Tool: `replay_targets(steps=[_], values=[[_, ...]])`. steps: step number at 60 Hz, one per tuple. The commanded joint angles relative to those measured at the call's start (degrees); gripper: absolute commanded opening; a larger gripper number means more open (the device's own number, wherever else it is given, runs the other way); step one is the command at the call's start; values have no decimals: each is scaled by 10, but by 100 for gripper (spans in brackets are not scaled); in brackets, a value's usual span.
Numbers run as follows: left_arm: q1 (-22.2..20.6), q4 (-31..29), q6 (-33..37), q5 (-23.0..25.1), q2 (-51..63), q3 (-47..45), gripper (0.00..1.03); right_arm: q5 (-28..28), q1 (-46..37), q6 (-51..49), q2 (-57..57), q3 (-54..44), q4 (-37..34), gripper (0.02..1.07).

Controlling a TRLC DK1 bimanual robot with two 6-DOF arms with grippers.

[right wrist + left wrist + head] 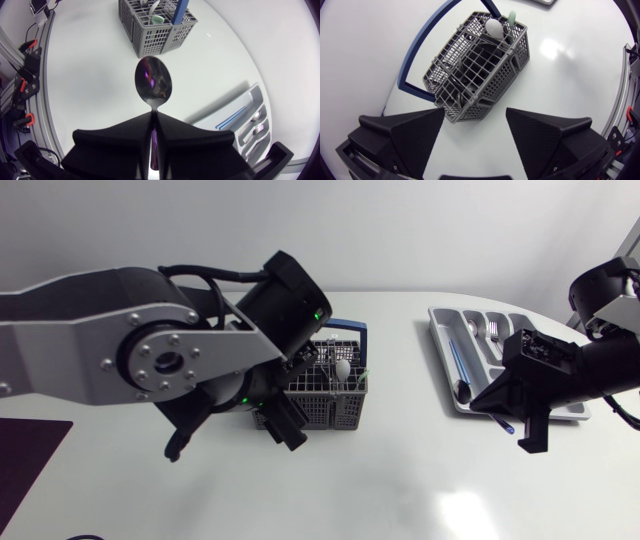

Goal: Unload the cutlery basket into the drawer organizer.

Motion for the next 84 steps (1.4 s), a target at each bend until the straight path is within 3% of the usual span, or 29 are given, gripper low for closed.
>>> replay_targets(steps=[1,16,40,64,84], values=[[-17,13,-3,-31,21,-20,86,4,-25,-53,25,4,-11,8],[-33,44,-3,-105,56,-47,86,4,-88,-109,74,40,-24,8],[18,58,14,-115,55,-32,84,19,-168,-210,170,126,-26,8],[58,44,45,-24,44,13,84,36,-229,-295,265,204,-29,8],[92,28,45,53,43,34,84,115,-248,-365,357,256,4,8]])
